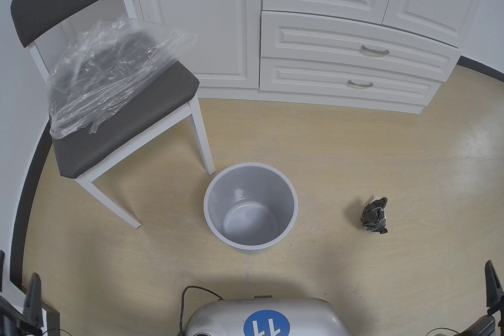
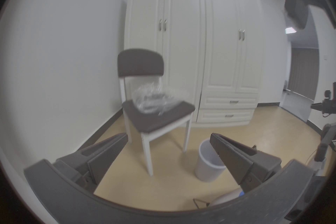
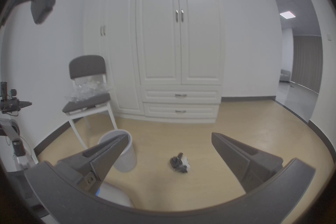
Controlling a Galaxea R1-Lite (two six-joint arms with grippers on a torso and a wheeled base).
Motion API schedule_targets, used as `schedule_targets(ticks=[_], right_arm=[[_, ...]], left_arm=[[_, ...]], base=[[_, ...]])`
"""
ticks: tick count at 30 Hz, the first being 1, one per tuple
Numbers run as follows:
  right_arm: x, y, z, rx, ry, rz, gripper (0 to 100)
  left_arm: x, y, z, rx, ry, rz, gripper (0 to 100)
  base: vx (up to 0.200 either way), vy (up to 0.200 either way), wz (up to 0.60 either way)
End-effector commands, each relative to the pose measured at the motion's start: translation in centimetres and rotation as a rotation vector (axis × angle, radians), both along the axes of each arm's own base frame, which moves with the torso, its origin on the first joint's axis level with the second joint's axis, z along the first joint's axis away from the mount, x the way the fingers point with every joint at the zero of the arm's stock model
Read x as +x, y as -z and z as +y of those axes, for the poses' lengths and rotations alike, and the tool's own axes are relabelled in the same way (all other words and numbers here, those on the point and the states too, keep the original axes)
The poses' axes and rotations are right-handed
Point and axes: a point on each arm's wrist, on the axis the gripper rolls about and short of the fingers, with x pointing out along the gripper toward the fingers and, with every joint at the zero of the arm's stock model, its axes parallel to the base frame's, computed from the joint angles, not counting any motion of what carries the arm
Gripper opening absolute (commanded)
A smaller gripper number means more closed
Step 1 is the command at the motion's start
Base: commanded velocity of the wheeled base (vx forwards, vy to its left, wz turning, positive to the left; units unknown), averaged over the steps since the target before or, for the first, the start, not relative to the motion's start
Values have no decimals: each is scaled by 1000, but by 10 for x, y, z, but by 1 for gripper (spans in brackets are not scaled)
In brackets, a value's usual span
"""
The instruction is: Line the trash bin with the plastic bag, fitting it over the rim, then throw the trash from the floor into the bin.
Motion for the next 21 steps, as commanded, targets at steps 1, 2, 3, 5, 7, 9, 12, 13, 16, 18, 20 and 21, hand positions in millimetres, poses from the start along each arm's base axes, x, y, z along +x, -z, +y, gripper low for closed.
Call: schedule_targets(ticks=[1, 2, 3, 5, 7, 9, 12, 13, 16, 18, 20, 21], right_arm=[[-1, -29, 3, -28, -126, 65, 100], [6, -29, 2, -26, -139, 137, 100], [11, -31, 2, -28, -146, 175, 100], [19, -36, 3, -40, -150, 235, 100], [30, -40, 3, -81, -148, 307, 100], [41, -45, 3, -119, -148, 353, 100], [60, -58, 3, -131, -150, 397, 100], [64, -61, 3, -132, -150, 401, 100], [86, -70, 4, -130, -148, 382, 100], [95, -76, 4, -124, -141, 344, 100], [104, -84, 4, -115, -127, 282, 100], [107, -87, 5, -107, -120, 251, 100]], left_arm=[[-13, -38, -2, 54, 80, -88, 100], [-11, -35, -2, 74, 81, -35, 100], [-7, -35, -1, 86, 80, 13, 100], [-1, -41, -1, 102, 84, 79, 100], [7, -52, -1, 106, 85, 139, 100], [20, -63, -1, 109, 69, 216, 100], [43, -74, -1, 138, 27, 326, 100], [49, -76, 0, 147, 10, 351, 100], [74, -87, 2, 202, -67, 440, 100], [84, -92, 2, 239, -96, 470, 100], [94, -100, 3, 278, -125, 487, 100], [99, -104, 4, 292, -136, 490, 100]], base=[[0, 0, 0], [0, 0, 0], [0, 0, 0], [0, 0, 0], [0, 0, 0], [0, 0, 0], [0, 0, 0], [0, 0, 0], [0, 0, 0], [0, 0, 0], [0, 0, 0], [0, 0, 0]])
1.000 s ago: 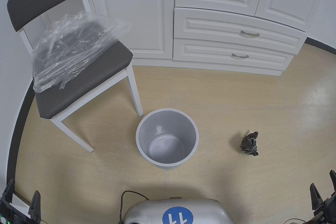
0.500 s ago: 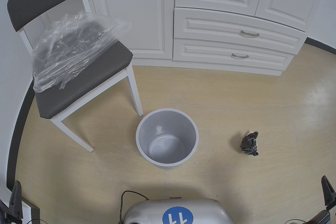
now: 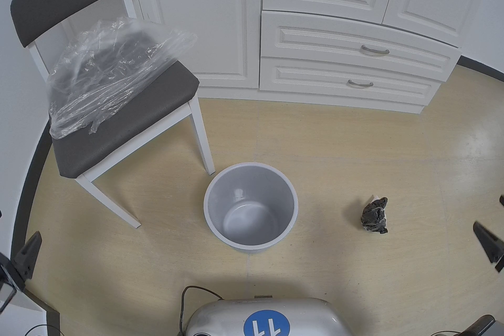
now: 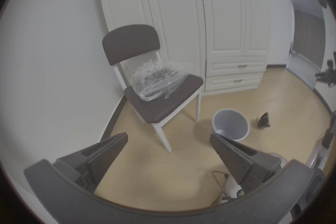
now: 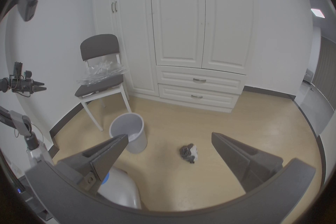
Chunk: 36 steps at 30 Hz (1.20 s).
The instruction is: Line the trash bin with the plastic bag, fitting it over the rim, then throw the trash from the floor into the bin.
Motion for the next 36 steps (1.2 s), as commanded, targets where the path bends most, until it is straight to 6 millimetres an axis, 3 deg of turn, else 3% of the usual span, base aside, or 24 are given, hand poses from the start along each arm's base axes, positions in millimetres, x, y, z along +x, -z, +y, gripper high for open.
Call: schedule_targets(ticks=[1, 7, 16, 18, 20, 24, 36], right_arm=[[43, -16, 1, 10, 11, 3, 100], [67, -24, 13, 152, 75, -25, 100], [112, -28, 41, 287, 162, -81, 100], [119, -24, 43, 299, 164, -68, 100], [120, -24, 44, 307, 165, -67, 100], [124, -25, 46, 354, 156, -56, 100], [128, -29, 54, 405, 127, -45, 100]], left_arm=[[50, -24, 2, 109, -75, 151, 100], [85, -39, 3, 159, -107, 205, 100], [145, -38, 6, 209, -182, 218, 100], [160, -36, 16, 261, -233, 218, 100], [164, -36, 19, 280, -243, 218, 100], [192, -33, 43, 312, -309, 213, 100], [227, -31, 62, 243, -234, 213, 100]], base=[[0, 0, 0], [0, 0, 0], [0, 0, 0], [0, 0, 0], [0, 0, 0], [0, 0, 0], [0, 0, 0]])
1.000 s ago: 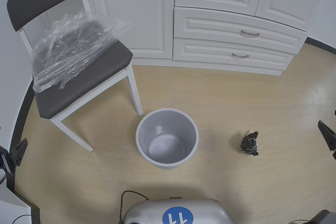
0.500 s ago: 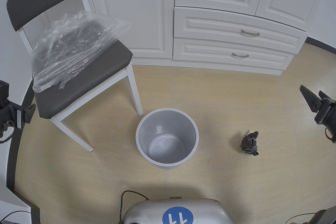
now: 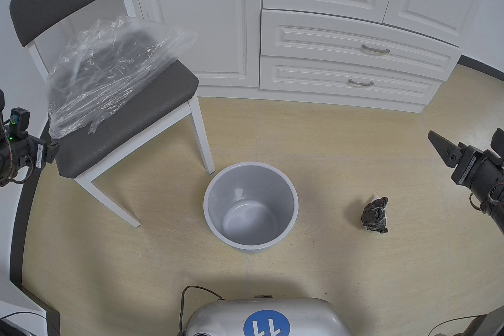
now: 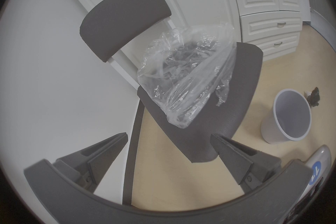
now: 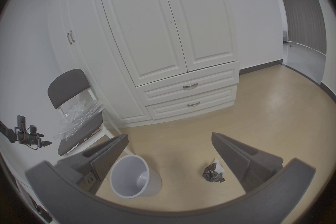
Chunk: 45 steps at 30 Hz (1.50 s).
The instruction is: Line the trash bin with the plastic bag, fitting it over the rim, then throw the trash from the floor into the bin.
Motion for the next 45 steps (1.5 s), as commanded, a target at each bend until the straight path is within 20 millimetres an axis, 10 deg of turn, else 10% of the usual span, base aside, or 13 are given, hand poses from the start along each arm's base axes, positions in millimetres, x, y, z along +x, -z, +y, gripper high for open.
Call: schedule_targets(ticks=[1, 21, 45], right_arm=[[2, -2, 5, 14, -20, -4, 100], [0, -1, 6, 21, -38, 1, 100], [-4, -5, 7, 56, -53, -17, 100]], left_arm=[[19, 5, 8, -25, -16, 17, 100], [74, 19, 33, -71, -78, -46, 100], [78, 14, 43, -145, -116, -193, 100]], base=[[0, 0, 0], [0, 0, 0], [0, 0, 0]])
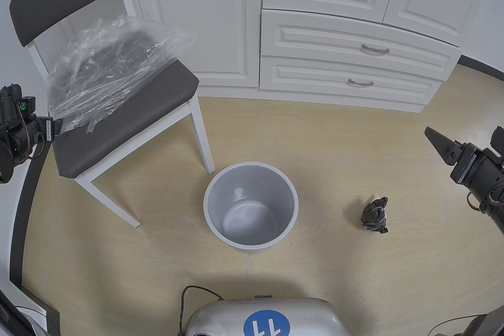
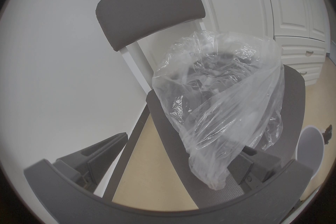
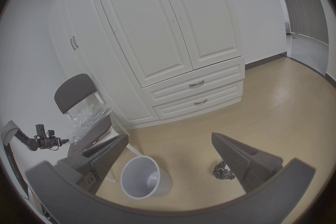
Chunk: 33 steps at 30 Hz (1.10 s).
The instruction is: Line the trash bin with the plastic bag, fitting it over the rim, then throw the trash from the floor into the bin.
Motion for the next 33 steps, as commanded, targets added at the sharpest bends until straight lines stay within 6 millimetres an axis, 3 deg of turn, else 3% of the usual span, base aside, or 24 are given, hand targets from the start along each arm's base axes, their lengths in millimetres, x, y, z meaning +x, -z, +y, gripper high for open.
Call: schedule_targets(ticks=[1, 10, 11, 28, 33], right_arm=[[-1, -1, -1, 3, 0, -7, 100], [-2, -2, -1, 4, -2, -9, 100], [-2, -2, -1, 4, -2, -9, 100], [-2, 3, 0, -7, -6, 10, 100], [-2, 3, 1, -33, -24, 8, 100]], left_arm=[[0, -2, 0, 2, 0, -10, 100], [-1, -2, -1, 6, 2, -12, 100], [-2, -2, -1, 6, 4, -12, 0], [-11, -7, -17, 5, 37, -23, 0], [-27, -22, -36, -19, 123, -138, 0]], base=[[0, 0, 0], [0, 0, 0], [0, 0, 0], [0, 0, 0], [0, 0, 0]])
